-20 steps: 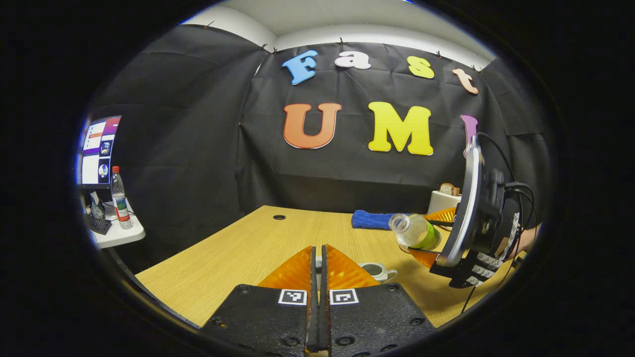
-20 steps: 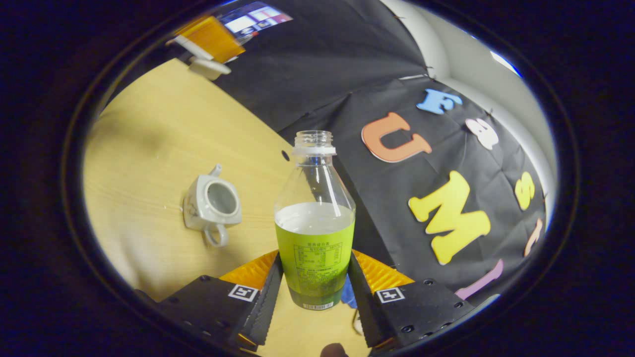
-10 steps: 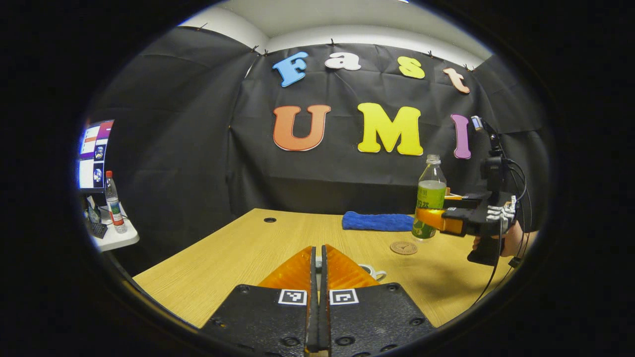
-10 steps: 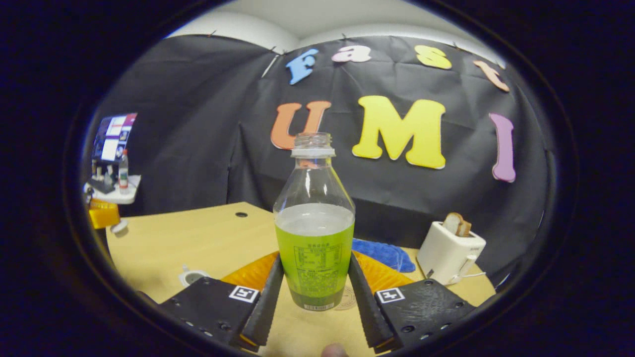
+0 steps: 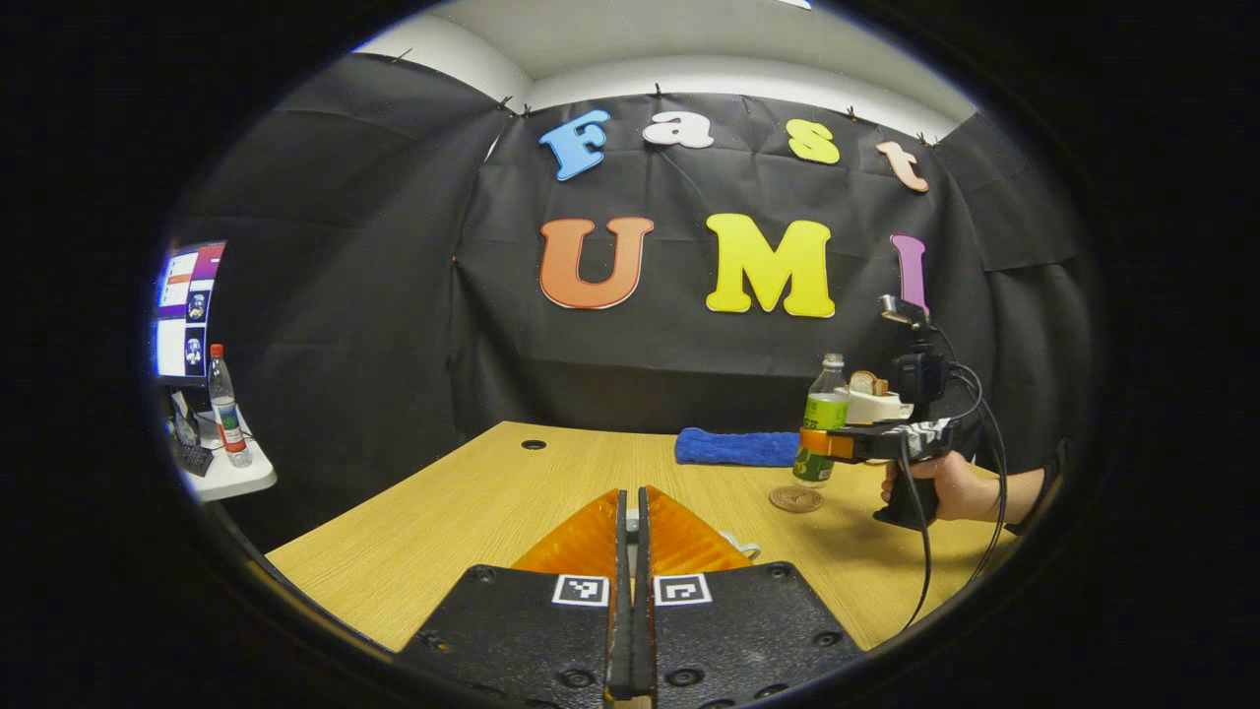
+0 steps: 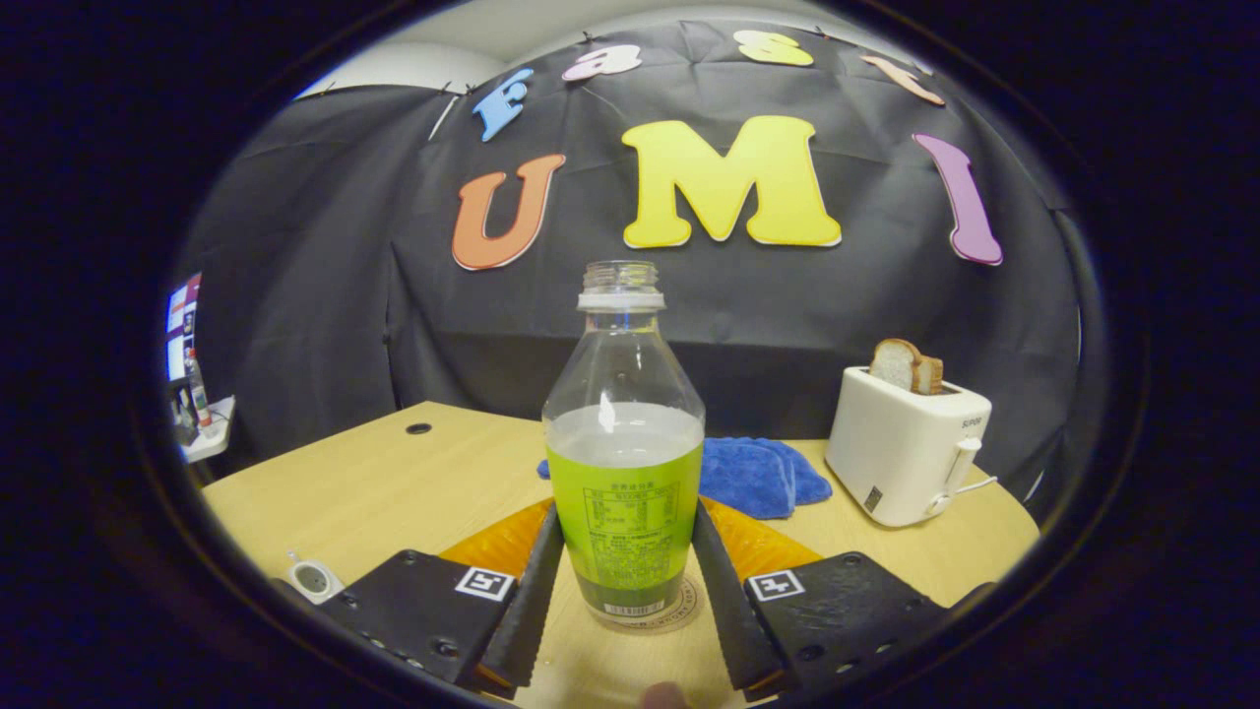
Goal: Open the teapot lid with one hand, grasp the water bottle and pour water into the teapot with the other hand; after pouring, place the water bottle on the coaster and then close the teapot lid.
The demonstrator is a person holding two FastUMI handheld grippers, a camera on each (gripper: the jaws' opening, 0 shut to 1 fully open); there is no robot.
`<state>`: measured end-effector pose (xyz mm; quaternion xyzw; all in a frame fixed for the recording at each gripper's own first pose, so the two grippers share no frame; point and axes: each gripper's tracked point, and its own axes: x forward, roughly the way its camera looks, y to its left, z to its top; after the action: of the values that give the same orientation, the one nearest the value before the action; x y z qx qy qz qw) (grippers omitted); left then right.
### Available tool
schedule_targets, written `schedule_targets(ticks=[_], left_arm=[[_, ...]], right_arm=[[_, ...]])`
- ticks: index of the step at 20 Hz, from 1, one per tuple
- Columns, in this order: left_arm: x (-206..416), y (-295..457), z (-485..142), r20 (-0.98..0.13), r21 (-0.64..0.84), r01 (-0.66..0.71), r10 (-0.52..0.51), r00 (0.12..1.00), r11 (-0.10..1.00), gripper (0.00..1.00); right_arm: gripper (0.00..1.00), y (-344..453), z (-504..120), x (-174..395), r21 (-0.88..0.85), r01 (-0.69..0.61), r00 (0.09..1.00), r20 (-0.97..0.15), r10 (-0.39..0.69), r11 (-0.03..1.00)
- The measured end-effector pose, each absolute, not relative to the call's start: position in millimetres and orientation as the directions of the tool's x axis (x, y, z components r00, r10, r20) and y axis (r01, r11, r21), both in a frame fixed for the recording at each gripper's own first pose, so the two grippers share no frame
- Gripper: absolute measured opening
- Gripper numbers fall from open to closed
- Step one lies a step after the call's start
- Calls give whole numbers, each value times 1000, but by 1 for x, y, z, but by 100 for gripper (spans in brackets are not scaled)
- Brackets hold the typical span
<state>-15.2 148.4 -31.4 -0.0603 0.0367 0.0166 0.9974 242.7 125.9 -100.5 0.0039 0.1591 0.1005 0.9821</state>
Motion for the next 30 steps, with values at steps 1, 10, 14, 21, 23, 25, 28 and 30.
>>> schedule_targets(ticks=[1,10,14,21,23,25,28,30], left_arm=[[-16,149,-30,-73,-116,-39,31,997,992,3],[-17,154,-33,-79,-123,-53,43,996,991,3],[-16,154,-34,-83,-125,-54,44,996,991,3],[-18,153,-31,-83,-108,-55,46,996,993,3],[-20,154,-26,-69,-102,-57,50,996,993,3],[-18,148,-25,-64,-99,-50,44,997,994,2],[-14,135,-24,-65,-84,-36,30,997,996,2],[-10,126,-23,-60,-75,-18,13,998,997,2]], right_arm=[[71,126,-105,247,38,-191,930,-313,193,981],[71,126,-135,264,28,-159,927,-338,159,987],[72,124,-139,265,33,-146,926,-347,148,989],[98,126,-117,257,41,-161,936,-310,166,986],[98,125,-105,244,60,-168,940,-291,178,984],[97,114,-93,224,85,-161,946,-270,178,983],[98,91,-79,191,103,-136,954,-256,158,985],[98,67,-66,163,73,-120,966,-221,134,990]])
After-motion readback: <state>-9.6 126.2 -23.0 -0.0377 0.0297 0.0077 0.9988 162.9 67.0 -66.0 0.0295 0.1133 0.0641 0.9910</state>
